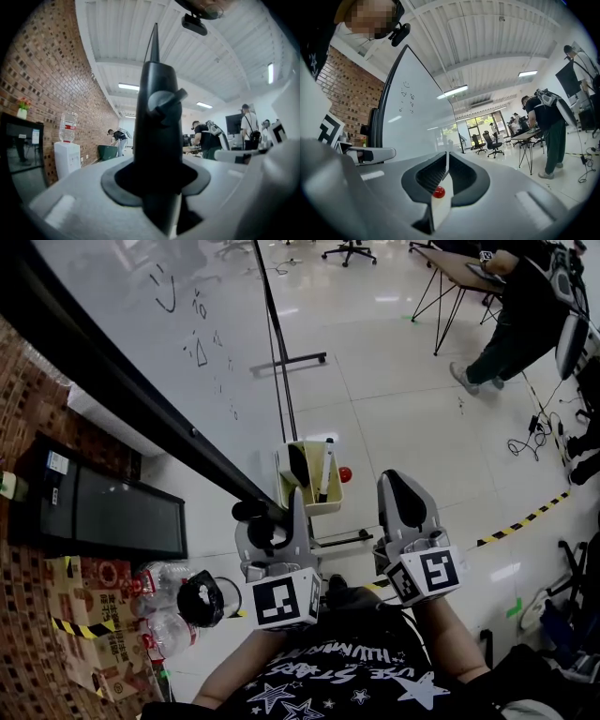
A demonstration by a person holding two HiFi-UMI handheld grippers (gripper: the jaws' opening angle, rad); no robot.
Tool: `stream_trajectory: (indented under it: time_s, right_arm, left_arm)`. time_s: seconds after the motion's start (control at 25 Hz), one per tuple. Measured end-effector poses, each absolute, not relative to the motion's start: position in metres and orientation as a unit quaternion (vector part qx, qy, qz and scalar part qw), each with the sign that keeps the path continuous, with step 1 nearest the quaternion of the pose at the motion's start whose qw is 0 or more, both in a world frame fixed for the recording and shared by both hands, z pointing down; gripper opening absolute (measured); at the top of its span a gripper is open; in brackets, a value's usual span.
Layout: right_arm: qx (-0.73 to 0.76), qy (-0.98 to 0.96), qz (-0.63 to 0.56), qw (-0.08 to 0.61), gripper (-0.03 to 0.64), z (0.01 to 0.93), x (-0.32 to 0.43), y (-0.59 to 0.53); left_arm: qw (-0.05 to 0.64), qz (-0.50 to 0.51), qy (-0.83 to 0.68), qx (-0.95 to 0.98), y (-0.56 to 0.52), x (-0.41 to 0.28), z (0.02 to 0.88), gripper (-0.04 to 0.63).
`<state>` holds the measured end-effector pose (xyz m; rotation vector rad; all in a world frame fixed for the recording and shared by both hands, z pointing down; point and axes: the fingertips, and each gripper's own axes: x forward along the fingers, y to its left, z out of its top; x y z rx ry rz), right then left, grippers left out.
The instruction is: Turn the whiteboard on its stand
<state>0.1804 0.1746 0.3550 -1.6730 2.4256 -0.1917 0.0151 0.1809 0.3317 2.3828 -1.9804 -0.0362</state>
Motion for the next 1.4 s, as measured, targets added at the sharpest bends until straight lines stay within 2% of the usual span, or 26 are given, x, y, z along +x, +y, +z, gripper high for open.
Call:
stream_trajectory:
  time_s: [0.24, 0.52, 0.64, 0.8, 1.16, 1.4]
  right_arm:
    - [-0.565, 0.818, -0.050, 0.099, 0.024, 0.347, 0.172, 0.183]
    - [-0.567, 0.818, -0.033, 0.094, 0.024, 0.335, 0.152, 0.196]
    - [-0.575, 0.813, -0.027, 0.093, 0.023, 0.329, 0.145, 0.205]
    - [-0.581, 0.808, -0.016, 0.096, 0.009, 0.319, 0.136, 0.217]
    - [-0.577, 0.812, -0.001, 0.085, 0.009, 0.315, 0.108, 0.233]
    - [-0.582, 0.810, -0.009, 0.073, 0.009, 0.320, 0.108, 0.242]
  left_arm:
    - [-0.012, 0.019, -0.608, 0.794, 0.210, 0.014, 0.338, 0.203]
    - [-0.002, 0.029, -0.579, 0.815, 0.238, -0.007, 0.344, 0.217]
    - [0.009, 0.016, -0.588, 0.809, 0.243, -0.026, 0.341, 0.150]
    - [0.004, 0.011, -0.602, 0.798, 0.244, -0.055, 0.335, 0.005]
    - [0.029, 0.019, -0.592, 0.805, 0.247, -0.079, 0.349, 0.005]
    - [0.041, 0.023, -0.577, 0.815, 0.245, -0.070, 0.355, 0.005]
